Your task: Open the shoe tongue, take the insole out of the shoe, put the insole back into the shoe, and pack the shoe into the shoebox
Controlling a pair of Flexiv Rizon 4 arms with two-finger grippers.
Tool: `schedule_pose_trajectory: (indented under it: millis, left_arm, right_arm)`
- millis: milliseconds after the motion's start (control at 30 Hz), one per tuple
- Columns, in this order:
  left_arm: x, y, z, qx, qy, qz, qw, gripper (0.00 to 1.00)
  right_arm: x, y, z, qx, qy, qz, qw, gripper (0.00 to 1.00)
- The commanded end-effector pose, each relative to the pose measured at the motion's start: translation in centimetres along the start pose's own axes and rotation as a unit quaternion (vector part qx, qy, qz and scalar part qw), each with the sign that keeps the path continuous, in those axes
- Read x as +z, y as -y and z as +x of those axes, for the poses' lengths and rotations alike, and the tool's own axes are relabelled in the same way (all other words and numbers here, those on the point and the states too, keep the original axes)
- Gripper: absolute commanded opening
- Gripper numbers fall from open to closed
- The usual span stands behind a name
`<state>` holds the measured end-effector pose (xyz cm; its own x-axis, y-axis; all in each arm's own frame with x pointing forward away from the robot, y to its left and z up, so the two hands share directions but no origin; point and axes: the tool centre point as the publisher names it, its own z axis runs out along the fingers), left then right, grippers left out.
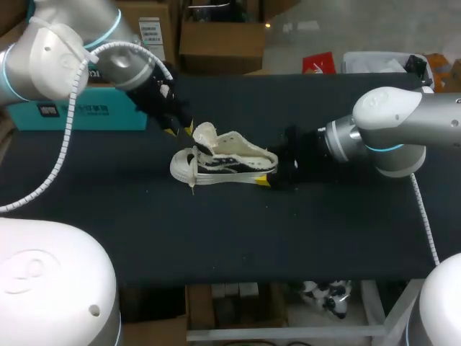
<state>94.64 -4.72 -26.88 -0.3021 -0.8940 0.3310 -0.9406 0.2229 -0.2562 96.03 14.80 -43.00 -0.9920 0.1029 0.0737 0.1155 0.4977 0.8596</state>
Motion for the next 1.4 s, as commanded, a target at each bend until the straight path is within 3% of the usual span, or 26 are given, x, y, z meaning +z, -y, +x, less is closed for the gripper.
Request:
schedule_pose_trajectory:
  millis: [33,133,200,233,300,333,367,400,433,833,867,933,1000,1200,1400]
  left_arm:
    - [-3.1,-0.1,1.5,0.057,0.005,0.002,0.998,0.00]
    - [-3.5,0.5,2.5,0.137,-0.003,-0.018,0.990,0.00]
    - [-3.9,0.9,3.1,0.221,-0.032,-0.057,0.973,0.00]
    - [-4.0,1.1,3.5,0.265,-0.045,-0.080,0.960,0.00]
    - [-4.0,1.8,4.7,0.357,-0.090,-0.134,0.920,0.00]
    - [-3.6,2.4,5.7,0.399,-0.116,-0.173,0.893,0.00]
    - [-2.8,3.1,7.0,0.407,-0.114,-0.204,0.883,0.00]
    - [-1.6,3.8,8.8,0.386,-0.081,-0.228,0.890,0.00]
    - [-0.1,4.5,10.6,0.321,-0.022,-0.213,0.923,0.00]
    - [-0.1,4.5,10.6,0.321,-0.022,-0.213,0.923,0.00]
    - [0.1,4.5,10.3,0.353,-0.023,-0.216,0.910,0.00]
    - [0.8,4.5,9.9,0.370,-0.035,-0.218,0.902,0.00]
    - [1.8,4.1,9.8,0.405,-0.045,-0.223,0.885,0.00]
    - [5.9,3.0,9.5,0.513,-0.036,-0.224,0.828,0.00]
    - [8.1,2.6,8.2,0.570,-0.052,-0.219,0.790,0.00]
  right_arm:
    - [0.4,0.7,-0.2,0.000,-0.001,-0.002,1.000,0.00]
    - [0.4,0.7,-0.2,0.000,-0.001,-0.002,1.000,0.00]
    - [0.4,0.7,-0.2,0.000,-0.001,-0.002,1.000,0.00]
    - [0.4,0.7,-0.2,0.000,-0.001,-0.002,1.000,0.00]
    - [0.4,0.7,-0.2,0.000,-0.001,-0.002,1.000,0.00]
    - [0.4,0.7,-0.2,0.000,-0.001,-0.002,1.000,0.00]
    - [0.4,0.7,-0.2,0.000,-0.001,-0.002,1.000,0.00]
    - [0.4,0.7,-0.2,0.000,-0.001,-0.002,1.000,0.00]
    - [0.4,0.7,-0.2,0.000,-0.001,-0.002,1.000,0.00]
    - [0.4,0.7,-0.2,0.000,-0.001,-0.002,1.000,0.00]
    - [0.4,0.7,-0.2,0.000,-0.001,-0.002,1.000,0.00]
    - [0.4,0.7,-0.2,0.000,-0.001,-0.002,1.000,0.00]
    - [0.4,0.7,-0.2,0.000,-0.001,-0.002,1.000,0.00]
    - [0.4,0.7,-0.2,0.000,-0.001,-0.002,1.000,0.00]
    - [0.4,0.7,-0.2,0.000,-0.001,-0.002,1.000,0.00]
